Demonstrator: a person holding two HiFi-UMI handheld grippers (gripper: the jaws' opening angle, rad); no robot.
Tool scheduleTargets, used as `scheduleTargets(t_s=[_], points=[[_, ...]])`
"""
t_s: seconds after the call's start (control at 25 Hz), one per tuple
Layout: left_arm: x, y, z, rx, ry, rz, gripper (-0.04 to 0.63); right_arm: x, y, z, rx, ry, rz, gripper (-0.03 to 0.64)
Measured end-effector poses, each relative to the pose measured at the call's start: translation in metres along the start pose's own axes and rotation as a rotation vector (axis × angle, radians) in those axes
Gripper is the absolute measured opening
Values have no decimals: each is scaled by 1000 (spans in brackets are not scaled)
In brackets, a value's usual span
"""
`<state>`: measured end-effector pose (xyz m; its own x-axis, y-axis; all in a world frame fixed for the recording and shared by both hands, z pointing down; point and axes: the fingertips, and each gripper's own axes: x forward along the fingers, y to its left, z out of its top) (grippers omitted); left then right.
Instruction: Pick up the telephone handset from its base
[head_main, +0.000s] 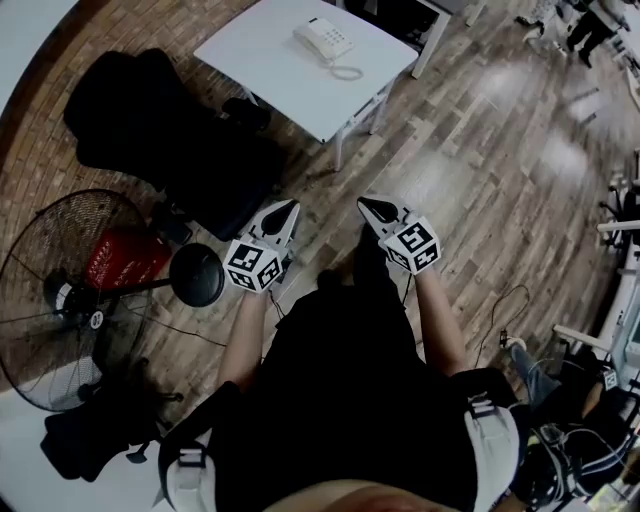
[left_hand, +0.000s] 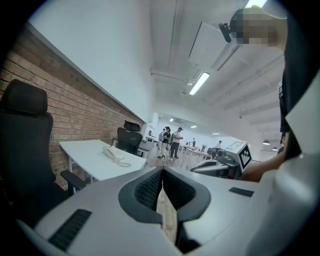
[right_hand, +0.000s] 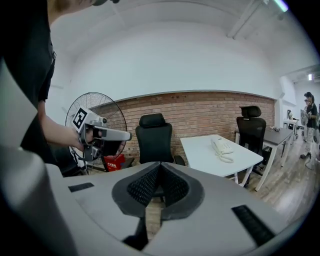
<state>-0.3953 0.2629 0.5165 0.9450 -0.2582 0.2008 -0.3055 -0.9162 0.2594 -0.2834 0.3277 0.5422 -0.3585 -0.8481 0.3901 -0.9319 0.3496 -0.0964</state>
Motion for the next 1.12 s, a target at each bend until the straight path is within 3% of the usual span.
scheduleTargets(t_s=[0.48,1.12], points=[[73,18,22,-18,12,31,20,12,-85,1,8,34,-8,-5],[174,37,53,-43,1,121,20,21,-205,17,-21,48,54,-5]])
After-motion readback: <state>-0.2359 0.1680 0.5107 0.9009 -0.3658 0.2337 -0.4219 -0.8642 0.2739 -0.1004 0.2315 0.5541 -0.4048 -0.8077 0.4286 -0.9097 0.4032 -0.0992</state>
